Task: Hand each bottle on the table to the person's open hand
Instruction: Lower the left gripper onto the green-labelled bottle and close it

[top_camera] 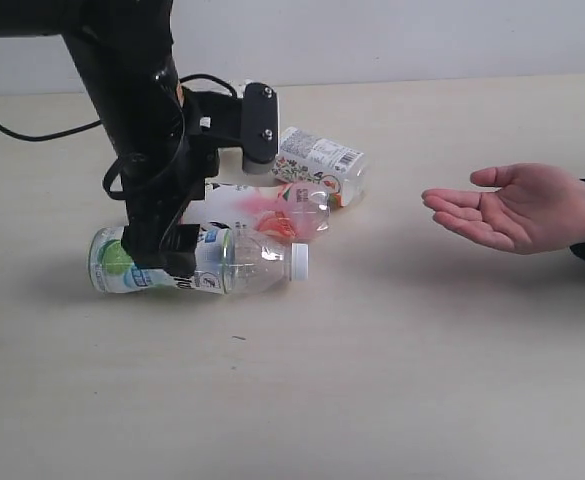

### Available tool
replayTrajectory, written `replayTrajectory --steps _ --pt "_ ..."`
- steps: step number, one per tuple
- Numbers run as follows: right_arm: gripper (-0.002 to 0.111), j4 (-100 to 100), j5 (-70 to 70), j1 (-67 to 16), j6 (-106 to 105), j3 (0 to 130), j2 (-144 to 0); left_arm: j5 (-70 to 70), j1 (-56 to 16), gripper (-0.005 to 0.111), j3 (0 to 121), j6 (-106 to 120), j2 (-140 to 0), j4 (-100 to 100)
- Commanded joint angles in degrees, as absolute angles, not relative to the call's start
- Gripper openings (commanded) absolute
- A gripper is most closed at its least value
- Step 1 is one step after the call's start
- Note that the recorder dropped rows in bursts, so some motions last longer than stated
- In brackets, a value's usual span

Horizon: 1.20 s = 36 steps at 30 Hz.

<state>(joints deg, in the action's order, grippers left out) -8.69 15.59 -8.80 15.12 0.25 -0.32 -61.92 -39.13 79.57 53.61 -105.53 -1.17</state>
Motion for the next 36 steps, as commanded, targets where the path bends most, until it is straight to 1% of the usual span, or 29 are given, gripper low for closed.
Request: replayTrajectory --steps 1,15,24,36 --pt "0.0 -8.92 15.11 -8.99 15.15 0.0 0.0 -57.52 -39.25 0.08 76.8 55.07 -105.56 -1.01" --pt "0.0 -8.92 15.11 -8.99 15.15 0.0 0.0 -56.28 -39.25 0.08 72.61 52.26 -107.0 0.85" --pt "0.0 -8.92 15.11 -8.99 15.15 0.0 0.0 -56.28 -39.25 0.08 72.51 52.26 -108.02 4.18" --pt "0.0 -8.92 15.11 -8.99 15.15 0.0 0.0 -54.3 -39.25 0.08 72.01 51.74 -114.32 4.2"
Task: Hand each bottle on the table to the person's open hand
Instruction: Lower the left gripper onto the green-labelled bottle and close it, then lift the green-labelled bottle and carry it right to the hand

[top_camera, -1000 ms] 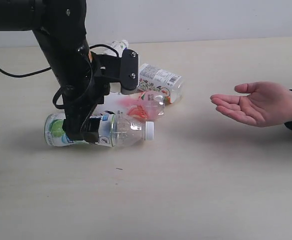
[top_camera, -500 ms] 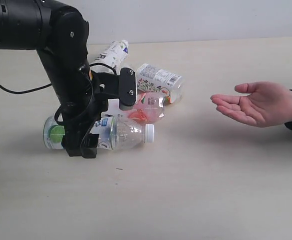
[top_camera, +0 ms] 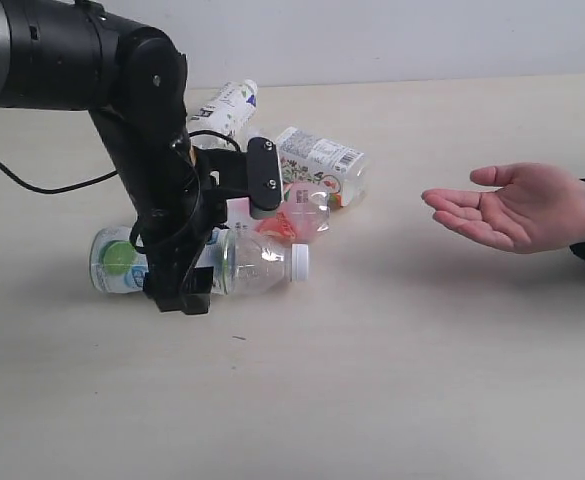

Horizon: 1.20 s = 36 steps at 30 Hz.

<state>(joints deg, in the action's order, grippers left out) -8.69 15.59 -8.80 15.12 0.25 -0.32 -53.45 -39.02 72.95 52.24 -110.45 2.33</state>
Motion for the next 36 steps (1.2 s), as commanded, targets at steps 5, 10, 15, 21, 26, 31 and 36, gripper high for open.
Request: replayTrajectory --steps 5,10,15,21,26,31,36 --pt "0.0 -8.92 15.11 -8.99 15.15 0.0 0.0 -54.38 -39.25 0.08 72.01 51.61 -116.06 5.16" --pt "0.0 -8.92 15.11 -8.99 15.15 0.0 0.0 -55.42 -39.25 0.079 72.01 51.49 -116.54 5.28" --pt "0.0 -8.92 15.11 -8.99 15.15 0.0 0.0 -55.1 -39.25 0.073 72.01 51.6 -116.43 5.28" --pt "0.0 -8.92 15.11 -8.99 15.15 0.0 0.0 -55.64 -39.25 0.047 72.01 51.6 -116.43 5.03" --pt "0.0 -8.92 15.11 -8.99 15.15 0.0 0.0 -58.87 -39.25 0.004 72.01 51.6 -116.3 4.34" --pt "0.0 -8.92 15.11 -8.99 15.15 0.0 0.0 -68.0 -39.57 0.0 75.91 41.1 -114.72 3.94" --pt "0.0 -8.92 15.11 -8.99 15.15 0.0 0.0 -69.19 -44.32 0.0 83.83 12.66 -109.9 7.33"
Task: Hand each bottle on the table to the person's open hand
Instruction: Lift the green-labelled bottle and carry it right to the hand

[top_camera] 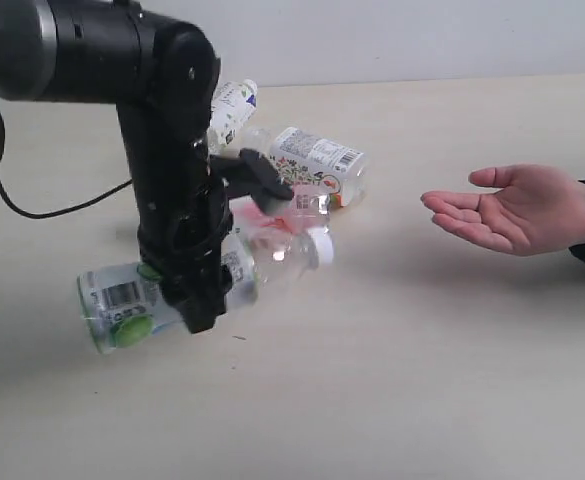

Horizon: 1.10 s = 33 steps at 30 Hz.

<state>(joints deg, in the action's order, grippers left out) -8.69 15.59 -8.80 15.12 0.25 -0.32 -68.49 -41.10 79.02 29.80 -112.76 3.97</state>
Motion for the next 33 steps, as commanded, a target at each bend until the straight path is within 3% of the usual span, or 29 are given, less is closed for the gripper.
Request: replayTrajectory --steps 1,6,12,18,33 --pt "0.0 -8.92 15.11 -8.99 15.15 0.0 0.0 -69.19 -45.91 0.0 86.11 7.95 -109.28 9.41" --pt "0.0 -8.92 15.11 -8.99 15.15 0.0 0.0 -61.41 -49.18 0.0 94.32 -11.05 -108.68 26.52" --pt "0.0 -8.92 15.11 -8.99 15.15 0.0 0.0 -44.13 -49.18 0.0 95.46 -10.91 -108.68 43.8" --pt "0.0 -8.92 15.11 -8.99 15.15 0.0 0.0 -31.95 -51.92 0.0 95.46 -17.25 -113.46 47.78" --pt "0.0 -8.92 15.11 -8.99 15.15 0.0 0.0 -22.24 -52.03 0.0 96.08 -5.52 -126.13 64.31"
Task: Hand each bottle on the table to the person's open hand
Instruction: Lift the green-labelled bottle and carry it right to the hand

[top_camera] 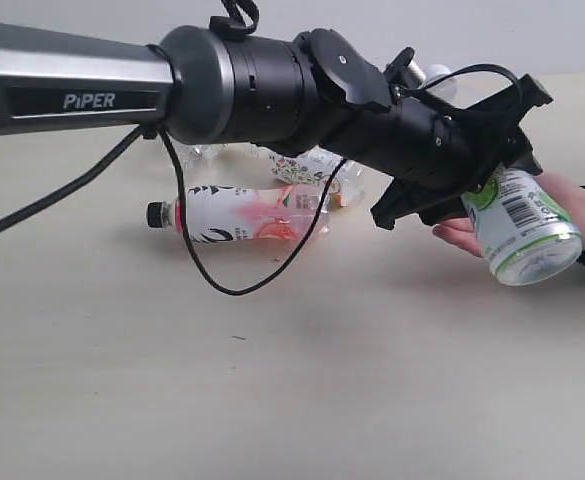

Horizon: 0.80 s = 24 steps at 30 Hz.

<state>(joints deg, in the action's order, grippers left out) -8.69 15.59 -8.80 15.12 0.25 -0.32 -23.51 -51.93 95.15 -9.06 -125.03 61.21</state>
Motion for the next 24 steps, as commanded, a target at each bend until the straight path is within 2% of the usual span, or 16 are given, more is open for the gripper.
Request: replayTrajectory --steps 1,11,24 --pt "0.0 -8.92 15.11 -8.99 15.15 0.0 0.0 -22.36 -52.03 0.0 96.38 -4.81 -126.54 64.97" --pt "0.0 -8.92 15.11 -8.99 15.15 0.0 0.0 -22.64 -53.74 0.0 101.77 -4.56 -131.24 65.52" --pt "0.0 -8.92 15.11 -8.99 15.15 0.0 0.0 -22.79 -53.74 0.001 102.16 -2.13 -132.55 65.24"
